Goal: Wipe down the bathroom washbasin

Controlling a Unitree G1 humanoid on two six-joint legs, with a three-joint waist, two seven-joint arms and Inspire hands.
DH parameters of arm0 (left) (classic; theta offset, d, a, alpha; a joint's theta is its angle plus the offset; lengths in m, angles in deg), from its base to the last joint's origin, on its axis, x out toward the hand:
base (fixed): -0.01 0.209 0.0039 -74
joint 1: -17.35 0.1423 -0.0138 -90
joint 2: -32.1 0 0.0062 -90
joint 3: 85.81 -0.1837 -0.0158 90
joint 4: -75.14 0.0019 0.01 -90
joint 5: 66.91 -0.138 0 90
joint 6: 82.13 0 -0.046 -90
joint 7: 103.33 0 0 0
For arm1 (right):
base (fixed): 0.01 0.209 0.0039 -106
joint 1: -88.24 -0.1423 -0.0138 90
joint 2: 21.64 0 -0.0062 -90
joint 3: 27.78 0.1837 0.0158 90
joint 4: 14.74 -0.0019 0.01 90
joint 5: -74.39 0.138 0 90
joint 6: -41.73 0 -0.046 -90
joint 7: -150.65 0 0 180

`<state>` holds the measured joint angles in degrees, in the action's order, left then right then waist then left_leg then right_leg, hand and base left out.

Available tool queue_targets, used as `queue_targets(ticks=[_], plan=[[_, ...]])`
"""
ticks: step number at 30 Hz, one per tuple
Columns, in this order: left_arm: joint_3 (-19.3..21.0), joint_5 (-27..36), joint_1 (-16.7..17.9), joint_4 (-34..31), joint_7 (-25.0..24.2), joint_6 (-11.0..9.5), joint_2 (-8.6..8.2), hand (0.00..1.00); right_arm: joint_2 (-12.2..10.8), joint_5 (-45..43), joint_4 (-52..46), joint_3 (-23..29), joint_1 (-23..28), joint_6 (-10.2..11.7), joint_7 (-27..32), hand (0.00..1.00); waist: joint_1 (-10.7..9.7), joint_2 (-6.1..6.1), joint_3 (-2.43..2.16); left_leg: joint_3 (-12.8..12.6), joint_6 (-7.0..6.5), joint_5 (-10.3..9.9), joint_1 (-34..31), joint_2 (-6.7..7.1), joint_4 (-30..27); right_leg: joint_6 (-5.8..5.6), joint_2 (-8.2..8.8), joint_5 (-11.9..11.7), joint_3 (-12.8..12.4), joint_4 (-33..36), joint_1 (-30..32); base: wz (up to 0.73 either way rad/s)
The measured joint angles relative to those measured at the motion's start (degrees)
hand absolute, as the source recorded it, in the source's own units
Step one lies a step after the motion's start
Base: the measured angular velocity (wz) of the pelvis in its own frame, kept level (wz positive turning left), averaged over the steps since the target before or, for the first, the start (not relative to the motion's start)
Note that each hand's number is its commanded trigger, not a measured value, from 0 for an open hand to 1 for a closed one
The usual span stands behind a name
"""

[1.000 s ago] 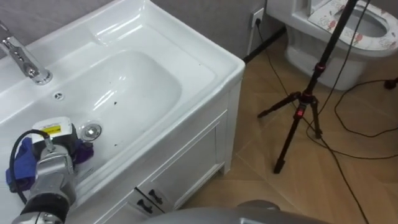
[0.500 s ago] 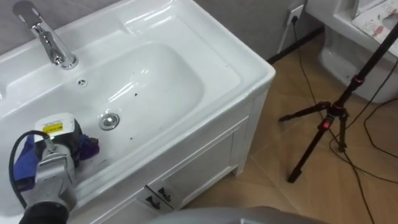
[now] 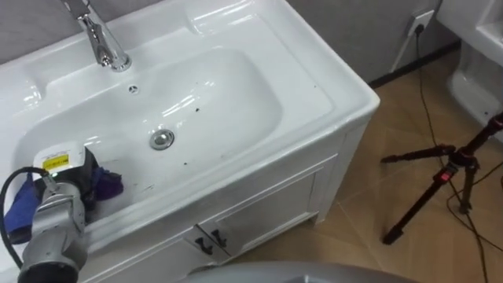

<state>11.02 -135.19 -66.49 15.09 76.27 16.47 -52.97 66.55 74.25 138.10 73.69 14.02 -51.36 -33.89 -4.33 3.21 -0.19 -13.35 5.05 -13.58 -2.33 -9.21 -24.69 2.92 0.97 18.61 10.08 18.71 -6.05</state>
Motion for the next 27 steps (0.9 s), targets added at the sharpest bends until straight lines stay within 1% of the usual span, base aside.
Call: queue_targets(ticks=[3, 4, 5, 6, 7, 9, 11, 13, 14, 16, 17, 18, 19, 21, 22, 24, 26, 27], plan=[[0.26, 0.01, 0.27, -0.89, -0.52, -0.07, 0.06, 1.0, 0.09, 0.41, 0.24, 1.17, -0.1, 0.03, -0.08, 0.0, 0.25, 0.06, 0.01, 1.1, 0.01, 0.0, -0.19, 0.29, 0.04, 0.0, 0.05, 0.12, 0.42, 0.03, -0.03, 0.04], [0.39, 0.04, 0.27, -0.98, -0.56, -0.27, 0.11, 1.0, 0.14, 0.57, 0.23, 1.16, -0.15, 0.04, -0.13, 0.0, 0.53, 0.39, 0.17, 1.17, 0.01, -0.01, -0.27, 0.28, -0.07, 0.02, 0.06, 0.14, 0.58, 0.02, -0.02, 0.0], [0.47, 0.07, 0.28, -1.46, -0.68, -0.6, 0.32, 1.0, 0.23, 0.88, 0.26, 1.16, -0.04, 0.09, -0.2, 0.0, 0.84, 0.29, 0.14, 1.67, 0.01, -0.01, -0.74, 0.28, -0.51, 0.04, 0.16, 0.17, 1.3, 0.06, 0.1, 0.08], [0.48, 0.06, 0.25, -2.03, -0.71, -0.86, 0.58, 1.0, 0.3, 1.28, 0.5, 1.17, 0.0, 0.2, -0.21, 0.0, 1.14, 0.6, 0.14, 2.16, 0.01, -0.01, -1.3, 0.28, -0.92, 0.09, 0.14, 0.23, 1.66, 0.1, 0.3, 0.11], [0.48, 0.06, 0.21, -2.09, -0.69, -1.15, 0.71, 1.0, 0.36, 1.55, 0.95, 1.14, -0.06, 0.51, -0.19, 0.0, 1.37, 0.63, 0.08, 2.39, 0.01, -0.01, -1.4, 0.31, -0.92, 0.1, 0.12, 0.23, 1.72, 0.1, 0.36, 0.1], [1.37, 0.06, 0.19, -2.47, -0.5, -2.14, 0.82, 1.0, 0.6, 2.19, 1.81, 1.15, 0.07, 0.78, -0.15, 0.0, 1.97, 0.89, 0.19, 2.74, 0.01, -0.01, -1.6, 0.33, -0.93, 0.11, 0.02, 0.23, 1.89, 0.07, 0.37, 0.06], [2.13, 0.14, 0.19, -3.13, -0.09, -2.78, 0.89, 1.0, 0.81, 2.25, 1.86, 1.11, -0.1, 1.53, 0.05, 0.0, 2.63, 1.48, -0.02, 2.85, 0.01, -0.01, -1.87, 0.34, -0.92, 0.13, 0.02, 0.24, 2.08, 0.06, 0.52, 0.07], [2.55, 0.17, 0.21, -3.98, 1.05, -3.16, 1.14, 1.0, 1.1, 2.5, 2.61, 1.09, 0.09, 2.24, 0.3, 0.0, 3.12, 1.69, 0.12, 3.33, 0.01, -0.01, -2.05, 0.53, -0.87, 0.12, 0.12, 0.24, 2.7, 0.02, 0.45, 0.14], [3.22, 0.18, 0.22, -4.48, 2.18, -3.62, 1.16, 1.0, 1.39, 2.5, 3.37, 1.08, -0.03, 2.54, 0.45, 0.0, 3.28, 1.89, 0.31, 3.82, 0.01, -0.01, -2.08, 0.71, -0.83, 0.07, 0.17, 0.27, 2.88, 0.0, 0.36, 0.13], [4.84, 0.23, 0.24, -5.29, 3.71, -4.59, 1.19, 1.0, 1.8, 2.46, 3.52, 1.13, -0.04, 2.83, 0.69, 0.0, 3.65, 2.05, 0.32, 4.3, 0.02, -0.01, -2.07, 0.95, -0.8, -0.07, 0.31, 0.36, 3.01, 0.11, 0.29, 0.08], [6.45, 0.61, 0.24, -5.89, 4.91, -5.18, 1.26, 1.0, 2.01, 2.46, 3.53, 1.13, 0.0, 3.2, 0.68, 0.0, 3.99, 2.19, 0.27, 4.37, 0.01, -0.01, -2.06, 1.02, -0.8, -0.09, 0.42, 0.37, 3.11, 0.12, 0.26, 0.06], [7.74, 1.31, 0.24, -7.05, 6.07, -5.42, 1.68, 1.0, 1.97, 2.61, 3.58, 1.14, 0.12, 3.58, 0.64, 0.0, 4.07, 2.02, 0.42, 4.69, 0.02, -0.01, -2.07, 1.14, -0.76, -0.11, 0.5, 0.38, 3.49, 0.12, 0.14, 0.08], [8.31, 1.33, 0.23, -7.72, 6.75, -5.62, 1.94, 1.0, 1.91, 2.91, 3.61, 1.09, 0.29, 3.83, 0.63, 0.0, 4.15, 2.07, 0.38, 4.92, 0.02, 0.0, -2.04, 1.25, -0.7, -0.13, 0.54, 0.39, 3.67, 0.09, 0.02, 0.16], [10.14, 1.45, 0.15, -10.42, 9.86, -6.8, 2.57, 1.0, 2.05, 4.07, 3.52, 1.09, 1.05, 4.73, 0.67, 0.0, 4.66, 1.8, 0.5, 6.45, 0.04, 0.04, -1.92, 2.1, -0.39, -0.45, 0.89, 0.6, 4.21, 0.15, -0.3, 0.17], [10.7, 1.45, 0.14, -11.1, 10.51, -7.12, 2.58, 1.0, 2.08, 4.05, 3.54, 1.09, 1.19, 4.8, 0.68, 0.0, 4.76, 1.83, 0.49, 6.58, 0.03, 0.04, -1.96, 2.21, -0.38, -0.54, 0.93, 0.65, 4.24, 0.12, -0.32, 0.12], [12.97, 1.46, 0.14, -13.63, 13.33, -7.91, 2.67, 1.0, 1.91, 3.88, 3.66, 1.07, 1.23, 4.86, 0.64, 0.0, 4.75, 1.74, 0.49, 7.83, -0.08, 0.11, -2.1, 2.87, -0.21, -0.82, 1.23, 0.84, 4.51, 0.18, -0.33, 0.12], [13.56, 1.46, -0.01, -14.97, 15.7, -8.01, 2.84, 1.0, 1.89, 3.85, 3.75, 1.07, 1.19, 5.01, 0.66, 0.0, 4.65, 1.61, 0.53, 8.15, -0.26, 0.22, -2.12, 3.32, -0.01, -0.97, 1.64, 0.93, 5.29, 0.17, -0.54, 0.18], [13.62, 1.58, -0.22, -15.52, 16.73, -8.34, 3.06, 1.0, 1.85, 3.87, 4.01, 1.07, 1.28, 5.04, 0.65, 0.0, 4.38, 1.41, 0.55, 8.72, -0.36, 0.28, -2.08, 3.79, 0.02, -1.17, 1.92, 1.04, 5.88, 0.05, -0.94, 0.23]])
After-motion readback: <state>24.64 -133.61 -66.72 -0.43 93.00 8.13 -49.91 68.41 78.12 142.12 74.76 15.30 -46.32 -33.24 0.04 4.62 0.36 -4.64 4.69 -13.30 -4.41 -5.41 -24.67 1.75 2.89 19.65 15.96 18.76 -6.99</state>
